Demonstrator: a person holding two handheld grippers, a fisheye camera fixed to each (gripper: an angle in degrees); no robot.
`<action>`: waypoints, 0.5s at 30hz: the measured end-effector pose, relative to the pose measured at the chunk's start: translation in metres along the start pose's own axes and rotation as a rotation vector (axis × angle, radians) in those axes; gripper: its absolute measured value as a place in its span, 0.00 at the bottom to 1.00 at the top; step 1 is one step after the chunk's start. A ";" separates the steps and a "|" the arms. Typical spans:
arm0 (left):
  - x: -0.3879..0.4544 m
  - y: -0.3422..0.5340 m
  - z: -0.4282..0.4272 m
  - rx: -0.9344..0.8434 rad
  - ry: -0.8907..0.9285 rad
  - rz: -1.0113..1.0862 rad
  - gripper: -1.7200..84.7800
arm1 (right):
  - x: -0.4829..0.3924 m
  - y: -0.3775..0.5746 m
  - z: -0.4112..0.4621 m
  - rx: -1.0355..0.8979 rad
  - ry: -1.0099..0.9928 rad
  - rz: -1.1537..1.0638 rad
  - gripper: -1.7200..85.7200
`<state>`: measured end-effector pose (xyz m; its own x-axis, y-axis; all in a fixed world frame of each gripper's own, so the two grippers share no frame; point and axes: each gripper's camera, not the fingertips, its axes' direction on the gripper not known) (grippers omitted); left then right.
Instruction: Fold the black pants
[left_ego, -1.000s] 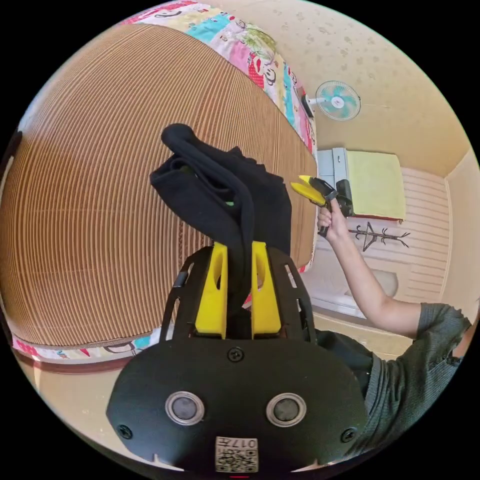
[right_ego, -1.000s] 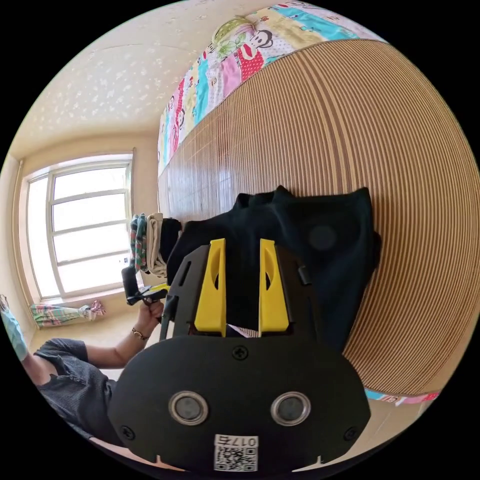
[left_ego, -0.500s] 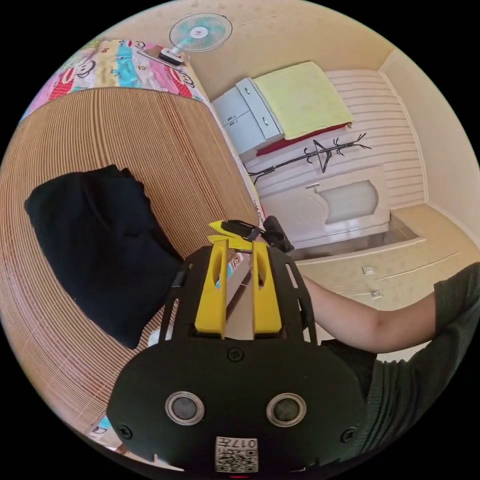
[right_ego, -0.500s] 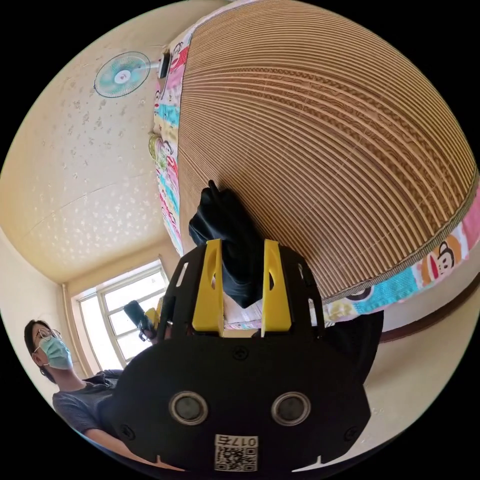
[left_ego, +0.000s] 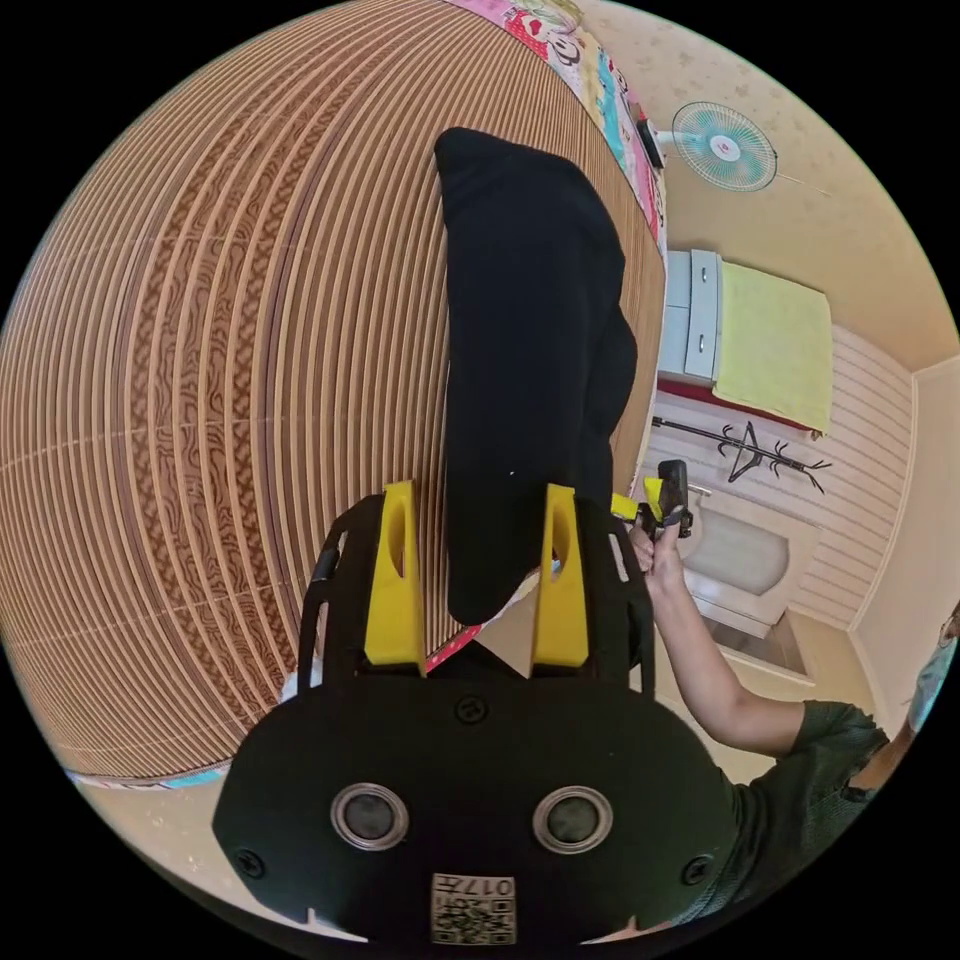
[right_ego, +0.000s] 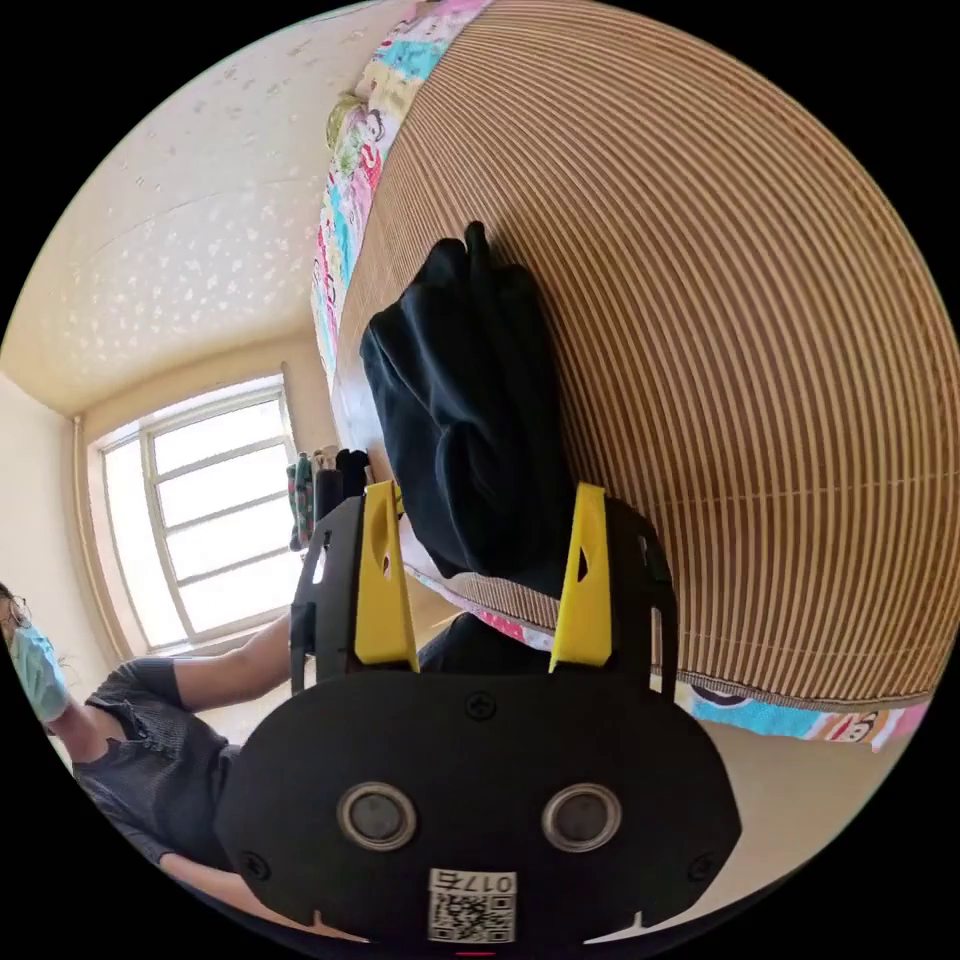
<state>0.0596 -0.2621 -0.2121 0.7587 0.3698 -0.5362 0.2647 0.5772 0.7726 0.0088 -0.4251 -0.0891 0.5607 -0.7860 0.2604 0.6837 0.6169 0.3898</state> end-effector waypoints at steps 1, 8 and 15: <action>0.001 -0.001 -0.001 0.003 -0.011 0.001 0.21 | -0.012 0.005 -0.002 0.005 0.029 -0.055 0.25; -0.013 0.001 -0.016 0.057 -0.009 -0.062 0.21 | -0.019 0.039 0.029 -0.194 -0.004 -0.292 0.08; -0.030 -0.007 -0.026 0.036 0.001 -0.009 0.23 | 0.068 0.077 0.009 -0.019 0.037 0.094 0.05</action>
<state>0.0196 -0.2582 -0.2109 0.7556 0.3653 -0.5436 0.2927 0.5542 0.7792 0.0958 -0.4313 -0.0334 0.6392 -0.7229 0.2622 0.6360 0.6887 0.3482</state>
